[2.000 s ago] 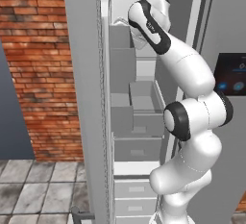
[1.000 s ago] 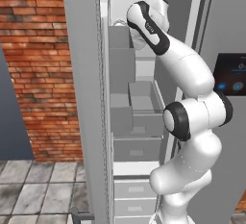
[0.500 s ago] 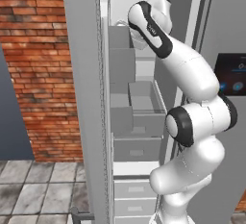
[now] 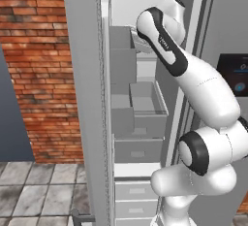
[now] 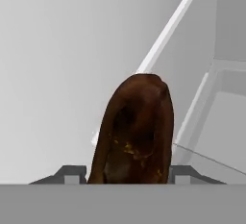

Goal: Take the sweet potato and sweet potato out of the freezer and place them in the tupperware container on the counter. Then put the tupperware containing the vegetables back in the freezer.

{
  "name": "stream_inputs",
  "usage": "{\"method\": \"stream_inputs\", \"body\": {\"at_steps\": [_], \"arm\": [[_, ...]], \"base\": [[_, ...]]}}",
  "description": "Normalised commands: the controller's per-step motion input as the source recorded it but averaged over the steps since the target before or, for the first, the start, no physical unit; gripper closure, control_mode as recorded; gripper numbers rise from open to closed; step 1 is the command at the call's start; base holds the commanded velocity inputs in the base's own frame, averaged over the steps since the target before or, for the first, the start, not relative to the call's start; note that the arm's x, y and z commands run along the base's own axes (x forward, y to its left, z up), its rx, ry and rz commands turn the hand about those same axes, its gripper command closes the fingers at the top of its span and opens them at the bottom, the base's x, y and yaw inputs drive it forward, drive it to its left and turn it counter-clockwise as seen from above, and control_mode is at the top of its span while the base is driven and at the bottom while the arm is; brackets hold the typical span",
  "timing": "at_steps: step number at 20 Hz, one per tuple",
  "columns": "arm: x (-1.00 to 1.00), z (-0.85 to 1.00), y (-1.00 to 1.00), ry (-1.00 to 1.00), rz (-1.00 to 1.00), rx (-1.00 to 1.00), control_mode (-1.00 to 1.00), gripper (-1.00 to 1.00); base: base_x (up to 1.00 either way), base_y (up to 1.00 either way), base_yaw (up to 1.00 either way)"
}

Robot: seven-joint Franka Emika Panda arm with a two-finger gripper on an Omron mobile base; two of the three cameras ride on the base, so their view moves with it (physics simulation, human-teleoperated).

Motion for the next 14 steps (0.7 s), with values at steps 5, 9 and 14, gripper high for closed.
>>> {"method": "stream_inputs", "body": {"at_steps": [5, 9, 14], "arm": [[-0.60, 0.00, -0.24, -0.13, 0.00, 0.00, -1.00, 1.00], [-0.57, 0.00, -0.24, -0.13, 0.00, 0.00, -1.00, 1.00], [-0.57, 0.25, -0.15, -0.12, 0.00, -0.04, -1.00, 1.00]], "base": [[0.00, 0.00, 0.00], [0.00, 0.00, 0.00], [0.00, 0.00, 0.00]]}}
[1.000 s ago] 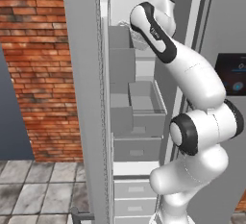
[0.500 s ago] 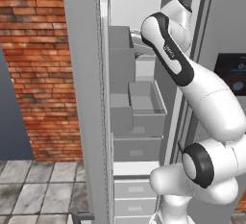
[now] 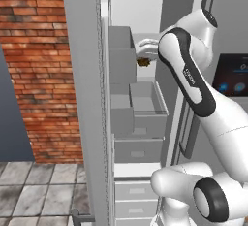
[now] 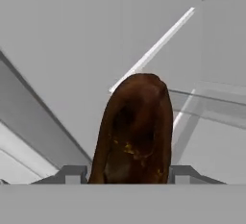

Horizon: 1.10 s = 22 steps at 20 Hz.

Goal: Take the sweet potato and sweet potato out of the freezer and place them in the tupperware container on the counter. Then put the tupperware containing the vegetables back in the freezer.

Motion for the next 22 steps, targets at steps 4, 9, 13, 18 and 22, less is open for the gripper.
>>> {"method": "stream_inputs", "body": {"at_steps": [4, 9, 13, 18, 22], "arm": [[-0.56, 0.67, 0.00, -0.02, 0.00, -0.21, -1.00, 1.00], [-0.66, 0.45, -0.09, 0.00, 0.00, -0.34, -1.00, 1.00], [-0.71, 0.02, -0.45, 0.00, 0.00, -0.28, -1.00, 1.00], [-0.82, 0.00, -0.62, 0.00, -0.07, -0.19, -1.00, 1.00], [-0.64, -0.21, -0.48, -0.05, -0.09, -0.07, -1.00, 1.00]], "base": [[0.00, 0.00, 0.00], [0.00, 0.00, 0.00], [0.00, 0.00, 0.00], [0.00, 0.00, 0.00], [0.00, 0.00, 0.00]]}}
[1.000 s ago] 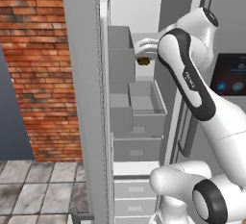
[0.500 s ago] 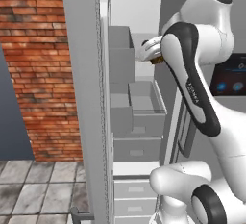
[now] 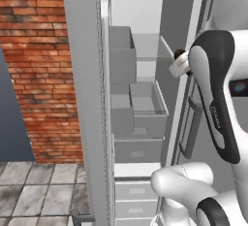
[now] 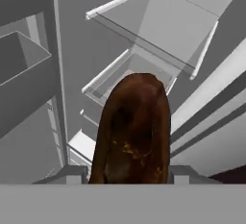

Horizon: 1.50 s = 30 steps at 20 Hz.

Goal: Take the sweet potato and sweet potato out of the freezer and place them in the tupperware container on the counter. Then put the tupperware containing the vegetables back in the freezer.

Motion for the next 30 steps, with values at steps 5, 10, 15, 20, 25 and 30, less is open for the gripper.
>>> {"method": "stream_inputs", "body": {"at_steps": [5, 10, 15, 20, 25, 30], "arm": [[-0.56, -0.30, -0.36, -0.12, -0.04, 0.00, -1.00, 1.00], [-0.41, -0.13, -0.12, -0.03, -0.04, 0.00, -1.00, 1.00], [-0.25, -0.03, -0.02, 0.00, -0.04, 0.00, -1.00, 1.00], [0.00, 0.00, -0.02, 0.00, 0.00, 0.00, -1.00, 1.00], [0.00, 0.00, -0.02, 0.00, 0.00, 0.00, -1.00, 1.00], [0.00, 0.00, 0.00, 0.00, 0.00, 0.00, -1.00, 1.00]], "base": [[0.00, 0.00, 0.00], [0.00, 0.00, 0.00], [0.00, 0.00, 0.00], [0.00, 0.00, 0.00], [0.00, 0.00, 0.00], [0.00, 0.00, 0.00]]}}
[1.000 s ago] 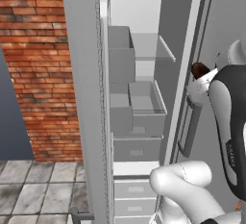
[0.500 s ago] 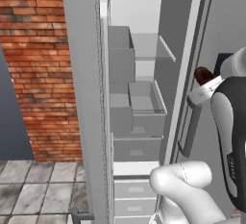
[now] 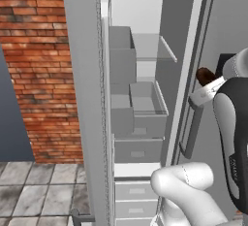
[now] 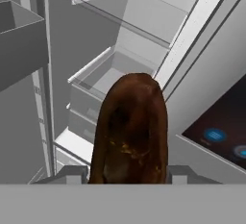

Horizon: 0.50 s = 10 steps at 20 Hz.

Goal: Take the sweet potato and sweet potato out of the freezer and place them in the tupperware container on the counter. Then put the tupperware containing the vegetables back in the freezer.

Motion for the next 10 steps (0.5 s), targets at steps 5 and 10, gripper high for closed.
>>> {"method": "stream_inputs", "body": {"at_steps": [5, 10], "arm": [[0.00, -0.02, -0.02, 0.00, 0.00, 0.00, 1.00, 1.00], [0.00, 0.00, 0.00, 0.00, 0.00, 0.00, 1.00, 1.00]], "base": [[-0.11, -0.03, 0.00], [-0.71, -0.58, -0.07]]}}
